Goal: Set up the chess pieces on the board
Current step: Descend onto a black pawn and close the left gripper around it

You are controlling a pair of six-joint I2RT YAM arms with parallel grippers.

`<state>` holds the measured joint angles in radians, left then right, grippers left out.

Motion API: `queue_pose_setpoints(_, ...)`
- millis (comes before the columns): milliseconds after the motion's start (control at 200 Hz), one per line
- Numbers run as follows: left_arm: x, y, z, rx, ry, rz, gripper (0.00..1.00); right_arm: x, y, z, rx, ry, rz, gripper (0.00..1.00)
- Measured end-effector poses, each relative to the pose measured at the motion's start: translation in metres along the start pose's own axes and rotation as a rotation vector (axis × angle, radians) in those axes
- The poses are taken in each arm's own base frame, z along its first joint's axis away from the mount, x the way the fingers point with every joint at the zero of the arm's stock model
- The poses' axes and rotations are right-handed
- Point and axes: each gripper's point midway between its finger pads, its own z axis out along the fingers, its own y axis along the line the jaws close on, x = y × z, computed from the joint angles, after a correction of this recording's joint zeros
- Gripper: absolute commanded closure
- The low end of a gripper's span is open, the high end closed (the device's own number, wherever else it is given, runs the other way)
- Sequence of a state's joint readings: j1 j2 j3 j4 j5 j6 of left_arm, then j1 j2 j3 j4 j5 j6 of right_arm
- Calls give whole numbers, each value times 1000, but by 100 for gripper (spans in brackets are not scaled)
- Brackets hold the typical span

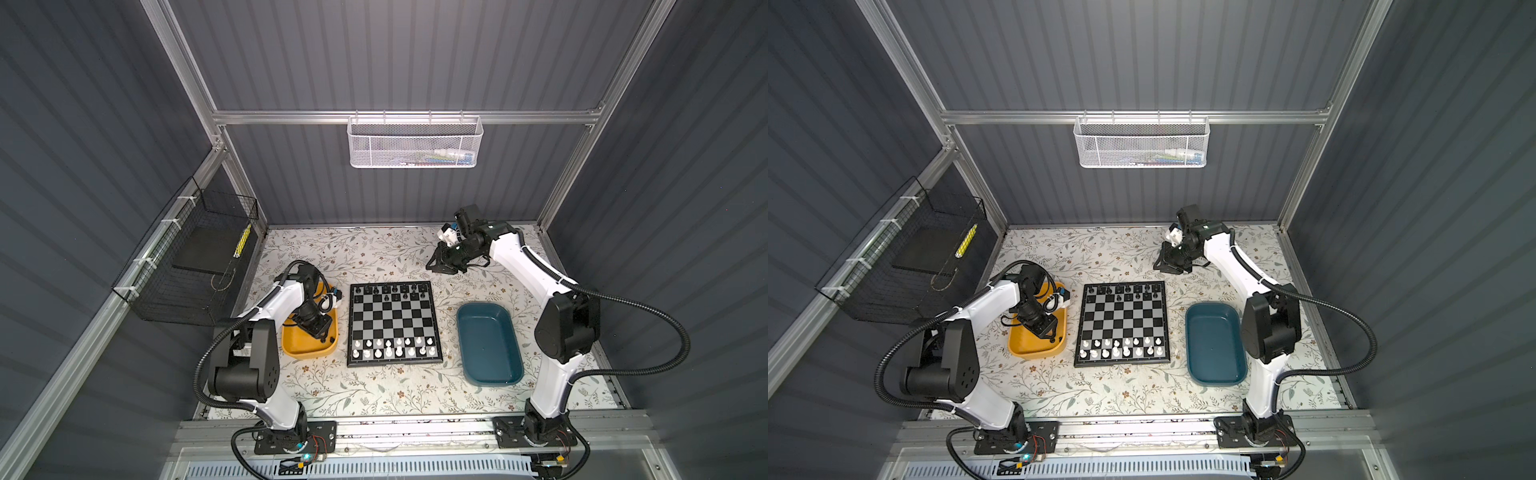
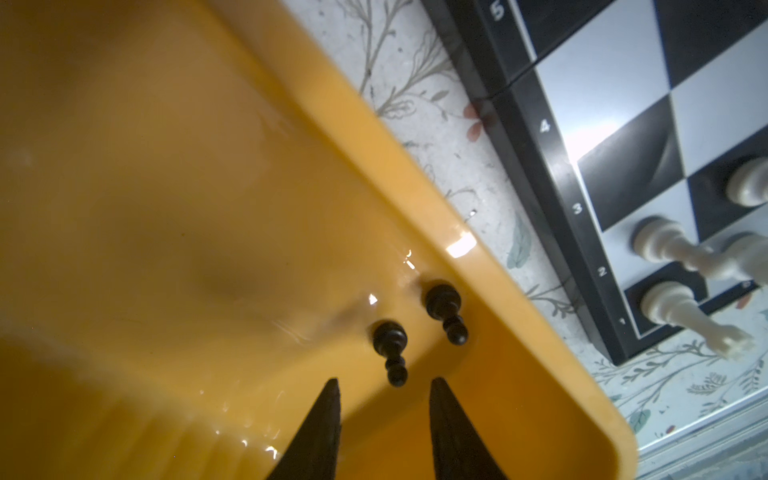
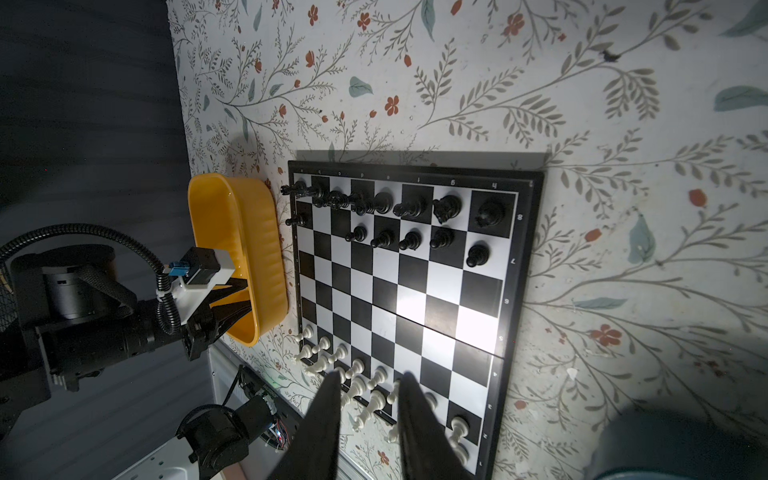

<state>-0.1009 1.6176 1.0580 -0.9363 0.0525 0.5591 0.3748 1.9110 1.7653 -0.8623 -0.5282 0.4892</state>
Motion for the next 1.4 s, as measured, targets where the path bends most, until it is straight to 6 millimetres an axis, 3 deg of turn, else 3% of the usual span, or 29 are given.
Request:
queue_pose_setpoints(655,5,-1,14,13,22,-24,65,1,2,0,-7,3,-1,73)
queue_pose_setpoints(1396,3,0,15,10,16,-23,72,1,2,0,-7,3,-1,73)
